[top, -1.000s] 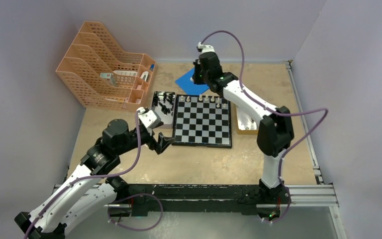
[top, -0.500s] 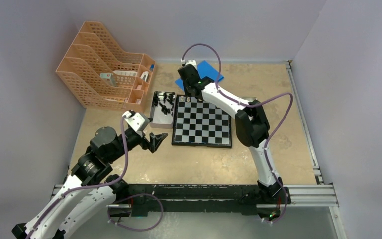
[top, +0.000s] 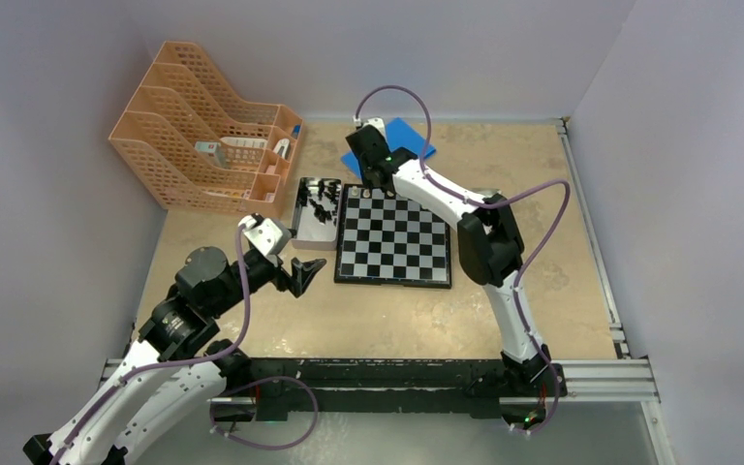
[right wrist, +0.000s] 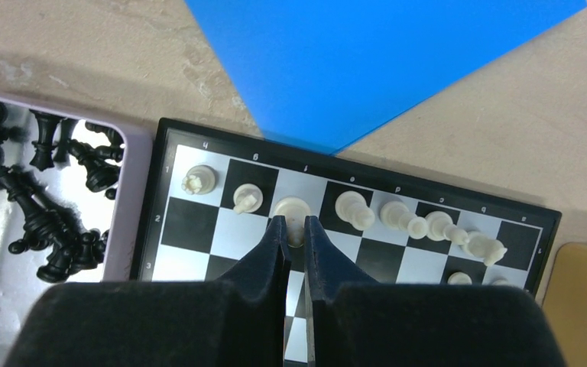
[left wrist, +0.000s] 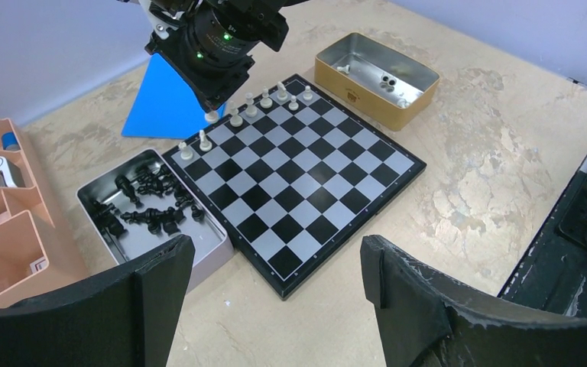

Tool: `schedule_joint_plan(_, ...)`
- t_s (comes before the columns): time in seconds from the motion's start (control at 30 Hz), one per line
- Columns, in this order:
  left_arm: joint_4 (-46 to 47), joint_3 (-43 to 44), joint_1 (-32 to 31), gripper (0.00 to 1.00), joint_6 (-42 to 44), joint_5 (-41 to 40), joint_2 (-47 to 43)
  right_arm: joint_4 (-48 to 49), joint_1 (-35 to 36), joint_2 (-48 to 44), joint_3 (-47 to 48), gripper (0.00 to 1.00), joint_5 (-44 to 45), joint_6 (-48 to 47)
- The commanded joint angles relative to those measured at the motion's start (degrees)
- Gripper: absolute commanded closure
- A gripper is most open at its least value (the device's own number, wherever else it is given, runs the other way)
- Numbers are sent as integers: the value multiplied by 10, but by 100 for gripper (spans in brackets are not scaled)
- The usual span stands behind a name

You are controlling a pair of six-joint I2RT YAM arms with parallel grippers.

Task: Set up the chess pieces on the board
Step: Place the chess piece on the chessboard.

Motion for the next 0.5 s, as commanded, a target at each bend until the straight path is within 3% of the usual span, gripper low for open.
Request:
schedule_joint_plan(0.0, 12, -4, 3, 20, 5, -6, -4, -21, 3, 9, 27, 91, -26, 6)
schedule_joint_plan(0.47, 13, -4, 3, 20, 6, 2, 2, -36, 0, 39, 45, 89, -15, 9)
